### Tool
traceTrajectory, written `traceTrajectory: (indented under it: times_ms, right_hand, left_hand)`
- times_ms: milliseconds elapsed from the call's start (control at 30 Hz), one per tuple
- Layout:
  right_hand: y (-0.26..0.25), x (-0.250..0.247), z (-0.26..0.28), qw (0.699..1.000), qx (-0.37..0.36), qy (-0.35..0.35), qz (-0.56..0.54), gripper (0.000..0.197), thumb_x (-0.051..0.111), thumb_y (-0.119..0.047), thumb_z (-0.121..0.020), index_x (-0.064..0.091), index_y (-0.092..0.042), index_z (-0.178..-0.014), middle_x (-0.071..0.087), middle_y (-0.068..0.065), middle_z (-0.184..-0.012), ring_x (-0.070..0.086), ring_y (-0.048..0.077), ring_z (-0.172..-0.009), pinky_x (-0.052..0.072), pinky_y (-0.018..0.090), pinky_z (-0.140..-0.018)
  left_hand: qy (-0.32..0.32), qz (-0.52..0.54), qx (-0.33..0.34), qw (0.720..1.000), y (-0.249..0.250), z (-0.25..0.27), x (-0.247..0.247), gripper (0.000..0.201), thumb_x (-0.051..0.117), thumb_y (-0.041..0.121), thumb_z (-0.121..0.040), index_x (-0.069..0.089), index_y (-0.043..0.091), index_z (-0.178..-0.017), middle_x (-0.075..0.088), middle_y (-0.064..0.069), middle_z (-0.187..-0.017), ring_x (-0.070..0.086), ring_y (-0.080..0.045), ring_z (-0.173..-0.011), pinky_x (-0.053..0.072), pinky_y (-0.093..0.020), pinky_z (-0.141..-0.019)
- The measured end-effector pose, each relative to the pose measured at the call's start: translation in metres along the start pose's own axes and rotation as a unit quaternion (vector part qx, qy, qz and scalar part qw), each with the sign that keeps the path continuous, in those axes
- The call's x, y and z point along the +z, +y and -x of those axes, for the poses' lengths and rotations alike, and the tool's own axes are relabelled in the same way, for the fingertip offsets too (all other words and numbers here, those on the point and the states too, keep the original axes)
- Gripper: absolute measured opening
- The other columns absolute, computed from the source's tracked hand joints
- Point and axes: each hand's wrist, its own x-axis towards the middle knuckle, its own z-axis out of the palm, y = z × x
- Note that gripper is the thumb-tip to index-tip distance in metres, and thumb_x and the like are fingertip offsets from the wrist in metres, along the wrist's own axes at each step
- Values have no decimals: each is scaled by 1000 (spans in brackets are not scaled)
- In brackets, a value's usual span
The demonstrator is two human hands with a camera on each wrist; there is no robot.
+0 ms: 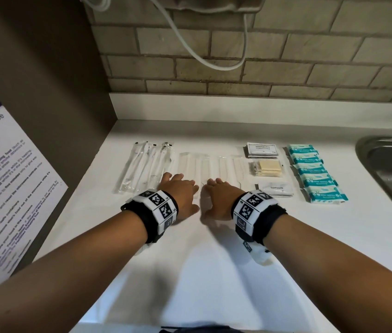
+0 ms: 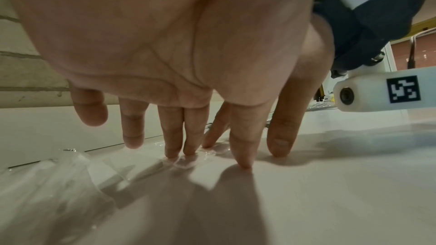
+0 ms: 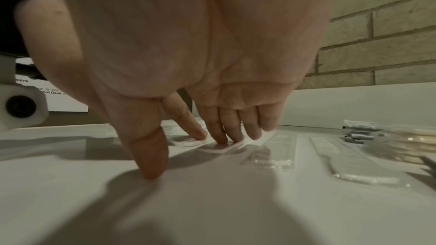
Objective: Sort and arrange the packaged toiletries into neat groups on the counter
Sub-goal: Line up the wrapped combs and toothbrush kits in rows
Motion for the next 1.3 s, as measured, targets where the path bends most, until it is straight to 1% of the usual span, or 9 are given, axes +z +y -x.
traceTrajectory:
  times_ms: [167,333,433,533,667,1067,1167,1233,1300]
  right_hand:
    - [3,1,2,1000,6,2,-6,84,70,-48,-77,36,-12,-145,29,6,-154,25,27,-143,32,43,-114]
    - [5,2,2,1000,9,1,-7,88,69,-48,-78,30,-11,-148,22,6,-158,18,26,-147,26,41,-116]
    - [5,3,1,1000,8,-1,-6,90,69,-48,-77,29,-11,-149,20,6,-159,15,26,-148,25,41,-117]
    - [3,5,-2,1000,15,5,-4,88,69,-48,-76,33,-10,-146,24,7,-157,20,28,-146,30,42,-115]
    - [1,6,-3,1000,12,4,-5,90,68,-47,-77,29,-8,-148,18,7,-160,16,28,-148,27,42,-115]
    - [-1,5,-4,1000,3,14,-3,85,72,-48,-75,39,-8,-142,32,7,-151,24,29,-144,29,39,-113]
    - [-2,2,-4,1000,-4,23,-4,88,73,-48,-74,37,-8,-144,29,7,-154,22,29,-145,29,41,-116]
    - [-6,-1,-6,999,-15,36,-7,82,68,-42,-80,34,-8,-146,28,8,-156,21,29,-146,26,41,-118]
    - [-11,-3,-9,998,-31,55,-8,64,59,-34,-87,39,-11,-143,33,9,-153,25,30,-145,26,40,-118]
  left_hand:
    - [-2,-4,-5,1000,0,0,-1,65,43,57,-90,32,28,-147,23,7,-159,12,-24,-148,8,-46,-115]
    - [3,-1,-3,1000,-1,0,0,62,45,57,-89,38,27,-143,26,7,-158,14,-25,-148,10,-47,-114]
    - [6,1,-2,1000,-2,0,1,61,45,57,-89,40,27,-142,27,7,-158,14,-25,-148,10,-47,-114]
    - [9,4,-1,1000,-2,0,2,60,45,57,-89,40,27,-141,27,7,-158,14,-25,-148,10,-47,-115]
    - [13,7,2,1000,-3,0,1,59,46,56,-89,40,28,-141,27,7,-158,14,-25,-148,9,-48,-115]
    - [8,13,11,1000,-4,-1,0,60,47,55,-89,41,26,-140,29,6,-157,13,-25,-148,7,-49,-115]
    - [12,38,7,999,-10,1,-1,61,47,54,-89,39,25,-142,26,6,-158,10,-24,-149,5,-50,-116]
    - [24,53,-4,998,-17,-1,-4,55,45,50,-91,42,25,-140,28,7,-157,11,-23,-149,5,-49,-116]
    - [29,59,-19,998,-25,-5,-6,48,42,44,-95,44,25,-139,31,7,-156,11,-22,-149,5,-48,-116]
